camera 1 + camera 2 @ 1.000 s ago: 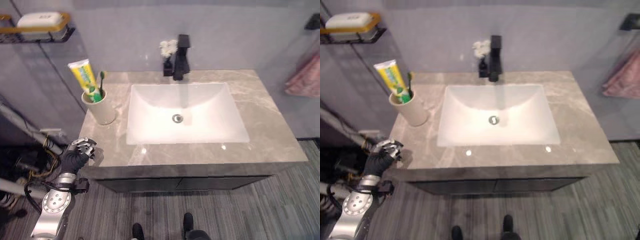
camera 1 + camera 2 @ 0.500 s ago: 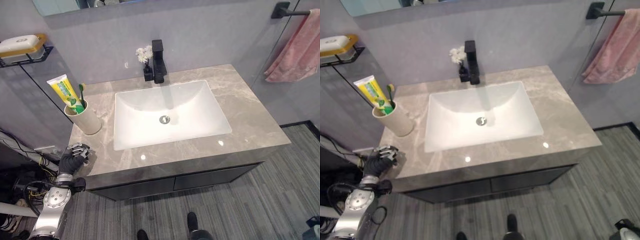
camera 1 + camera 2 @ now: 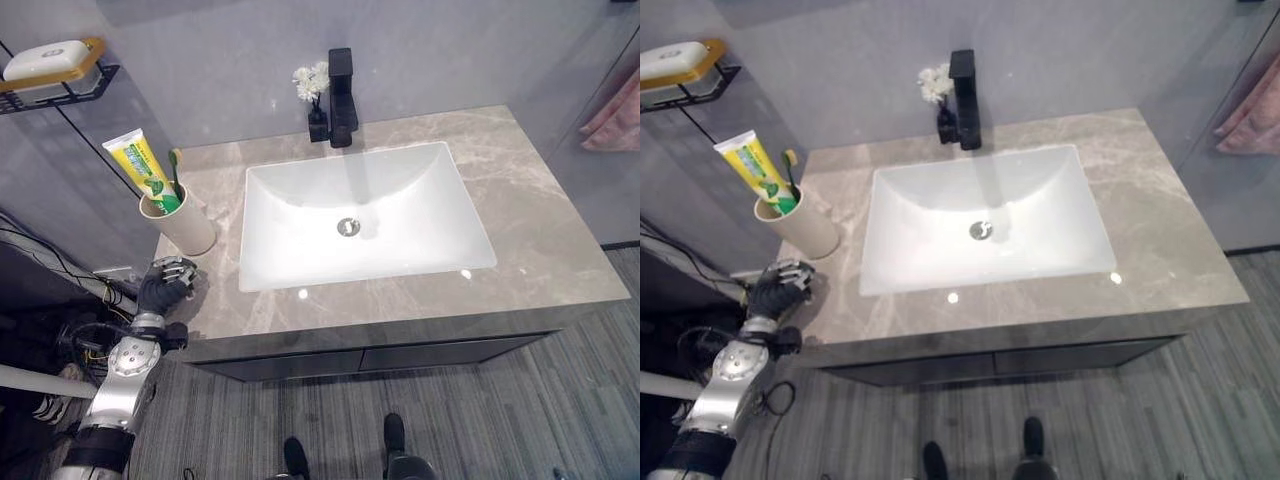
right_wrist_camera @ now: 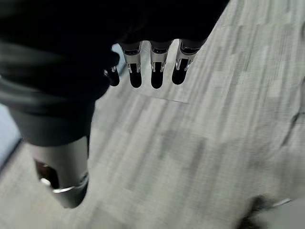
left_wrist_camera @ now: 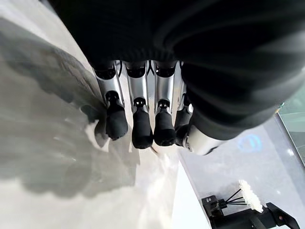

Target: Put brush and paste in cup on sink, flatten towel.

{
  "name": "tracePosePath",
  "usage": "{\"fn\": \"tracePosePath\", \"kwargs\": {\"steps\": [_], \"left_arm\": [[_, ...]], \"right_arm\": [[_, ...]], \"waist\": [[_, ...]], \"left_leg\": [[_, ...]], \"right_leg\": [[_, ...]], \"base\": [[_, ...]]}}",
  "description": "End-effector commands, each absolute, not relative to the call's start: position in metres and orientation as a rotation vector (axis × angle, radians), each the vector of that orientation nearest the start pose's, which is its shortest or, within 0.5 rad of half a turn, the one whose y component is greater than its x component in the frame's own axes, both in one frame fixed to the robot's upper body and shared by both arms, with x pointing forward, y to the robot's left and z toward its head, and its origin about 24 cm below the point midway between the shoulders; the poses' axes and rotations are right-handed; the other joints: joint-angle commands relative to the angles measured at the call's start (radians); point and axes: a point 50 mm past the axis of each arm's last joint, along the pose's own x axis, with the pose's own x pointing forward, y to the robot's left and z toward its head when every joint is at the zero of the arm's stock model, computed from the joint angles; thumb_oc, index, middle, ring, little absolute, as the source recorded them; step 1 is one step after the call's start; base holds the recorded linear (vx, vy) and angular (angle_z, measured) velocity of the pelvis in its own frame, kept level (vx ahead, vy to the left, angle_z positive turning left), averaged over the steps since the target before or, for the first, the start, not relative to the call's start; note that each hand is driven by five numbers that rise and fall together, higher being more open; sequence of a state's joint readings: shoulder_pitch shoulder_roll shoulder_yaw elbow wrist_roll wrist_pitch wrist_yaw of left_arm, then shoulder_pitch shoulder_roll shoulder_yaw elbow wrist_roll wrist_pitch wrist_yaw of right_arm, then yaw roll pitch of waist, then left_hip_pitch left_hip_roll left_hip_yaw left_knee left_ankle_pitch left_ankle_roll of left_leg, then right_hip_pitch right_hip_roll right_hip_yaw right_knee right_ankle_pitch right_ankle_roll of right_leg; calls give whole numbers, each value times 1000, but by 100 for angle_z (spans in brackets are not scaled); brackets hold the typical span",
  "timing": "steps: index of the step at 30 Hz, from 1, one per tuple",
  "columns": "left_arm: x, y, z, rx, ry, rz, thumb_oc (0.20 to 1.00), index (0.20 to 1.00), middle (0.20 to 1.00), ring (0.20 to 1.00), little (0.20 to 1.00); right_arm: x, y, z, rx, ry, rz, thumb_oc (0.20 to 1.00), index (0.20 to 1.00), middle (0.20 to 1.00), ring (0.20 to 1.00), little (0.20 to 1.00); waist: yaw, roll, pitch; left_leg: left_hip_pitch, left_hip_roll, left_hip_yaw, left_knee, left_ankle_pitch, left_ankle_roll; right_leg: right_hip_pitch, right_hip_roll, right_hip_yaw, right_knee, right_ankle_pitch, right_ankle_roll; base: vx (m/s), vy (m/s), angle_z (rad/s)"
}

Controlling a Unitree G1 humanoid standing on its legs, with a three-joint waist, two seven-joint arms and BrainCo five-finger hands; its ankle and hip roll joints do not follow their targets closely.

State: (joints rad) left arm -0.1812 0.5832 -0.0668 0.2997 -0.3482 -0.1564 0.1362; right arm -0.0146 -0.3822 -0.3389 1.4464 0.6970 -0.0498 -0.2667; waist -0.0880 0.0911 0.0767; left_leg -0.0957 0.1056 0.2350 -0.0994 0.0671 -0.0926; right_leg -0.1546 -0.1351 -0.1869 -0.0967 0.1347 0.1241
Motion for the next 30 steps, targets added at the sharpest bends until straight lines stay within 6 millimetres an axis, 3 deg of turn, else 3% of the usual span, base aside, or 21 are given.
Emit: {"fn": "tracePosePath", "kwargs": {"steps": [1,2,4,6,8,12,19,23,30], "left_arm": [[305,275,98,282,-128,194,200,200,200,200,200],[305,276,98,282,-130,195,200,200,200,200,200],[313,276,99,336,-122,233,200,200,200,200,200],[314,278,100,370,-122,247,200,200,200,200,200],[317,287,105,453,-125,315,200,200,200,200,200],[322,296,110,480,-118,368,200,200,200,200,200],[327,296,123,460,-160,356,200,200,200,200,200],[314,298,118,449,-161,298,200,200,200,200,200],[295,314,115,431,-151,316,200,200,200,200,200]], "right_arm": [[51,-300,-148,150,1244,-929,1000,1000,1000,1000,1000],[52,-300,-149,151,1244,-927,1000,1000,1000,1000,1000],[70,-285,-152,-35,1243,-725,1000,1000,1000,1000,1000],[77,-281,-152,-81,1227,-678,1000,1000,1000,1000,1000],[100,-268,-149,-202,1142,-514,1000,1000,1000,1000,1000],[109,-261,-147,-251,1091,-435,1000,1000,1000,1000,1000],[106,-270,-146,-263,1115,-461,1000,1000,1000,1000,1000],[89,-282,-147,-272,1180,-498,1000,1000,1000,1000,1000],[89,-286,-146,-271,1185,-498,1000,1000,1000,1000,1000]], "waist": [[-10,-23,28],[-11,-25,27],[-14,-29,32],[-16,-33,32],[-21,-40,43],[-33,-48,49],[-33,-52,61],[-24,-48,62],[-15,-39,62]], "left_leg": [[0,31,4,12,13,-56],[-5,30,4,12,18,-55],[-15,30,5,12,18,-57],[-25,29,6,12,24,-57],[-33,30,9,12,29,-60],[-38,32,13,12,29,-61],[-41,32,12,12,28,-62],[-35,33,9,12,24,-62],[-42,32,7,12,26,-64]], "right_leg": [[-7,-31,-14,9,1,55],[-12,-32,-14,9,5,53],[-20,-31,-10,9,5,54],[-30,-32,-9,9,10,53],[-41,-30,-3,9,13,52],[-50,-29,-2,9,17,52],[-55,-29,0,9,19,53],[-47,-32,-4,9,14,55],[-55,-32,-3,9,15,55]], "base": [[19,-7,11],[43,-10,8],[2,-5,2],[-9,-1,-4],[7,6,-5],[12,2,-3],[5,-1,-5],[0,0,0],[0,0,0]]}}
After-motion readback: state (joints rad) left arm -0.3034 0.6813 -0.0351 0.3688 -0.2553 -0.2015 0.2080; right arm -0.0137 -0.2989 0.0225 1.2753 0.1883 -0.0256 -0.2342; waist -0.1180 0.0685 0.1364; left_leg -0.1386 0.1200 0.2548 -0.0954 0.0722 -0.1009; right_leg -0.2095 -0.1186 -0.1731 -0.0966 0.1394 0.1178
